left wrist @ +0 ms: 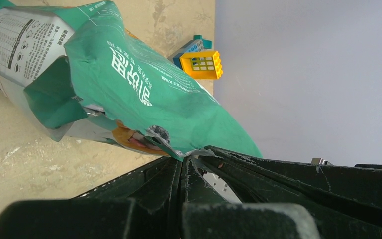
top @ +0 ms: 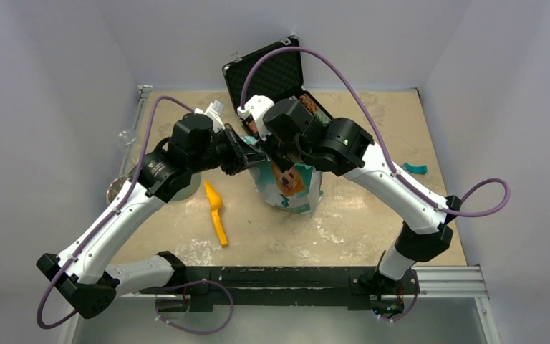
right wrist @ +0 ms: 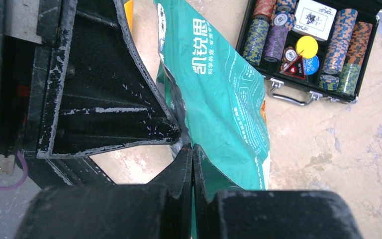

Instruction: Serve the pet food

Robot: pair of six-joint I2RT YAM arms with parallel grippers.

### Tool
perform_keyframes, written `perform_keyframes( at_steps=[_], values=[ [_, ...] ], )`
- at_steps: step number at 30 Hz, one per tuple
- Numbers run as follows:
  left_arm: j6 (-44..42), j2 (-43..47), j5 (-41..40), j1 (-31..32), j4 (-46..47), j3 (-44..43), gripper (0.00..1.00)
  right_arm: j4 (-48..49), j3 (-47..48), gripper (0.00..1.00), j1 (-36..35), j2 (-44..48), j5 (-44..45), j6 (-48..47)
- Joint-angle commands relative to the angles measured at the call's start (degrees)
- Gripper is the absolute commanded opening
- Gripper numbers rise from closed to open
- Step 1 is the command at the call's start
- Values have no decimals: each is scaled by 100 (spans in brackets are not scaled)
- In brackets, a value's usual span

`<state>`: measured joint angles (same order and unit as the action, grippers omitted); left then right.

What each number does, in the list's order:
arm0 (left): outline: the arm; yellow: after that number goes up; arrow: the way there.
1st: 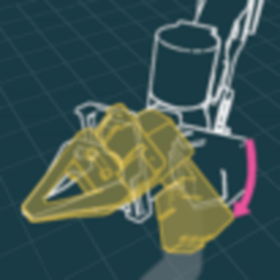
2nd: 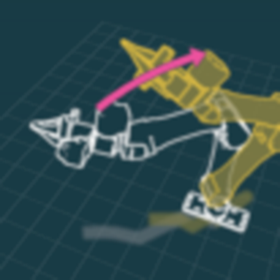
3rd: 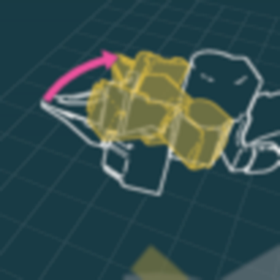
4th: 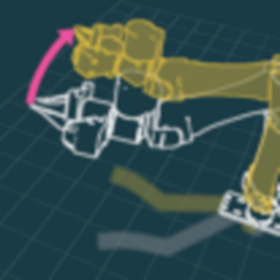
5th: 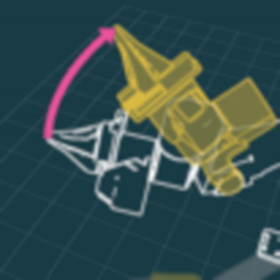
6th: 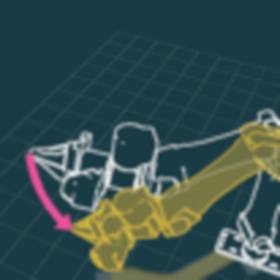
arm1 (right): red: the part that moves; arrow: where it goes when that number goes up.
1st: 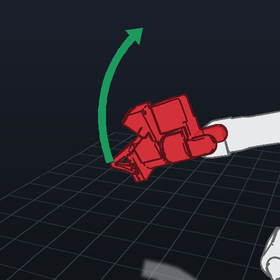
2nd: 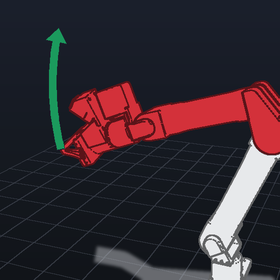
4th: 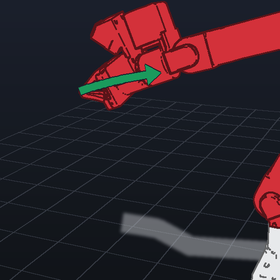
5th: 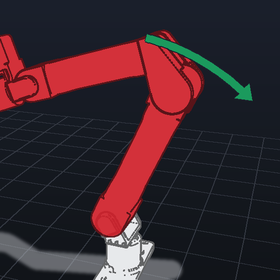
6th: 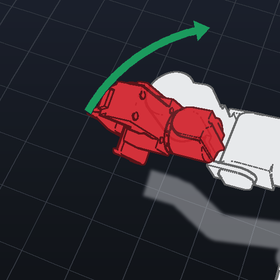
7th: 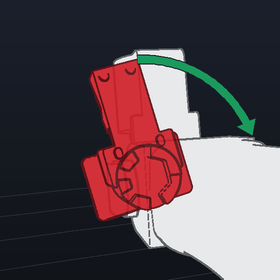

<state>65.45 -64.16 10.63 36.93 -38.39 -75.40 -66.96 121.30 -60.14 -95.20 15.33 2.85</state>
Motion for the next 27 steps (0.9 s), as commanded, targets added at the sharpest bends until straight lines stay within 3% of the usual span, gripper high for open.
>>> perform_keyframes(
  at_steps=[1,4,6,8,12,21,27],
  values=[
    [26,77,-125,-15,-17,-121,0,83,104,0,30,85,239,136],
    [29,62,-125,-16,18,-116,0,13,57,1,31,34,177,115],
    [44,64,-123,-19,25,-103,0,-53,57,11,29,-47,237,83],
    [66,79,-118,-14,27,-83,0,-27,-20,12,29,-68,284,-3],
    [89,100,-138,-16,64,-61,0,75,-136,0,29,-56,432,-114],
    [526,34,-297,-10,289,127,0,192,71,0,35,101,-498,527],
    [899,-36,-308,-16,505,276,15,225,69,0,77,144,-680,646]
  ],
)
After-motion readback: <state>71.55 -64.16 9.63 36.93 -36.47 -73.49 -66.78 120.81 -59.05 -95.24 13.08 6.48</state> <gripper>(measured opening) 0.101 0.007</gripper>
